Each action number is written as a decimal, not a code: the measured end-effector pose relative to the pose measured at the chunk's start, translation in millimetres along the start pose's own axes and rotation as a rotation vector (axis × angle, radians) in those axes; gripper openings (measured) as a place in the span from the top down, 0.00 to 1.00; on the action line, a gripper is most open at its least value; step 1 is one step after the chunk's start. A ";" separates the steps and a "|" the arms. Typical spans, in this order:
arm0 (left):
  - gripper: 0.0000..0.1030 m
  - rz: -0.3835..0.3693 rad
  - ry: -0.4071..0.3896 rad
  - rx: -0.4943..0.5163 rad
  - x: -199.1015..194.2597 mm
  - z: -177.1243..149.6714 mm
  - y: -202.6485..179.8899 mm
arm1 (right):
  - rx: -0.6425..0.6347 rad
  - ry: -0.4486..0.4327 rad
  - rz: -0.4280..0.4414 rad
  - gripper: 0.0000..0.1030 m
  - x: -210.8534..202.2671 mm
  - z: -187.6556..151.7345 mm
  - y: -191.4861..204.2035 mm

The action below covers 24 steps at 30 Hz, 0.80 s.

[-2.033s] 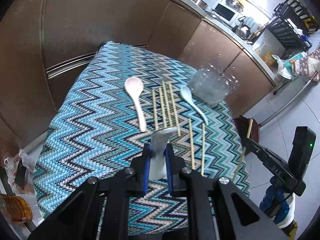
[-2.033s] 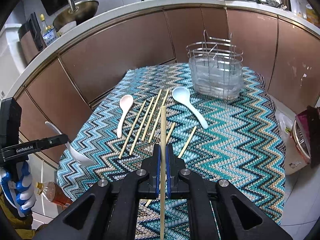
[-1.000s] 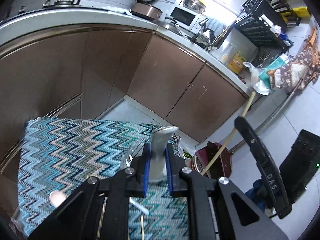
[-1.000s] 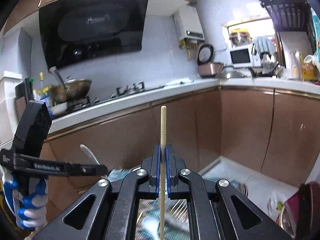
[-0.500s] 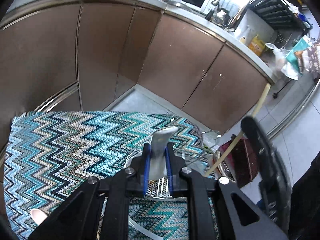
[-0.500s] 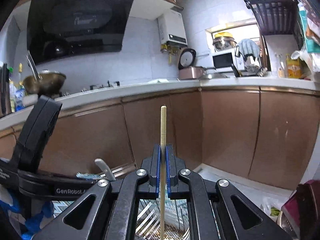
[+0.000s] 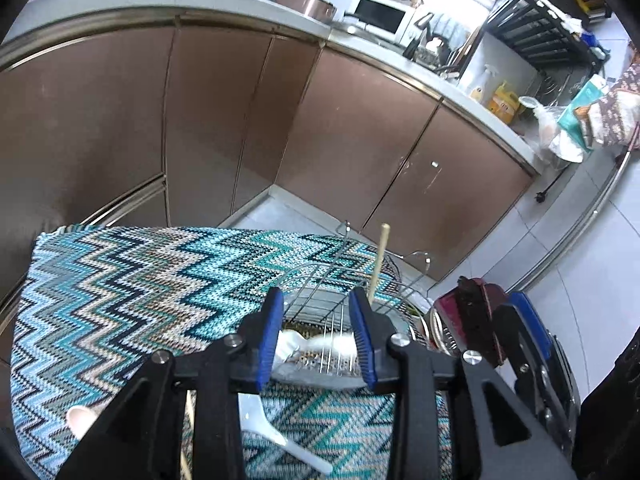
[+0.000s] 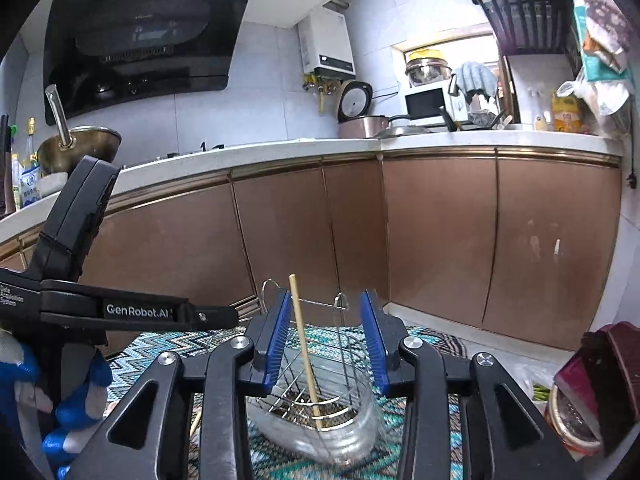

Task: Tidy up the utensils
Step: 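Drop the spoon into the wire holder with the left tool while the right tool drops its chopstick in, then raise both tools from the holder back over the remaining chopsticks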

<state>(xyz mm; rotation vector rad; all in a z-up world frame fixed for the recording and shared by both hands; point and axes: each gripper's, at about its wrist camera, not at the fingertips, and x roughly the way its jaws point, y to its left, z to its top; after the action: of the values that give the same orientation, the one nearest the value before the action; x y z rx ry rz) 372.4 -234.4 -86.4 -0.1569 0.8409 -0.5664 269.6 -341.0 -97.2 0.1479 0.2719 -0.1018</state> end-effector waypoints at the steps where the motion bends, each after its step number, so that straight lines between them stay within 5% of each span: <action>1: 0.69 -0.003 -0.012 -0.002 -11.6 -1.5 2.1 | 0.001 -0.003 -0.004 0.57 -9.4 1.4 1.4; 6: 0.69 -0.004 -0.073 -0.009 -69.2 -14.9 13.3 | 0.013 -0.014 -0.022 0.40 -59.0 7.8 8.5; 9: 0.68 0.012 -0.134 -0.004 -114.0 -29.0 20.3 | 0.015 -0.024 -0.039 0.20 -89.6 10.8 15.0; 14: 0.68 0.045 -0.234 0.007 -184.5 -53.0 33.1 | 0.015 -0.066 -0.041 0.01 -141.4 18.2 31.6; 24: 0.68 0.133 -0.343 0.020 -293.7 -98.1 57.6 | 0.004 -0.128 0.015 0.00 -214.8 30.1 67.0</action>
<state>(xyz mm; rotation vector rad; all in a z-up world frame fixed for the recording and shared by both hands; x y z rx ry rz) 167.9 -20.9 22.3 -0.1731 0.5080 -0.4073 79.6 -262.7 -0.7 0.1464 0.1434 -0.0966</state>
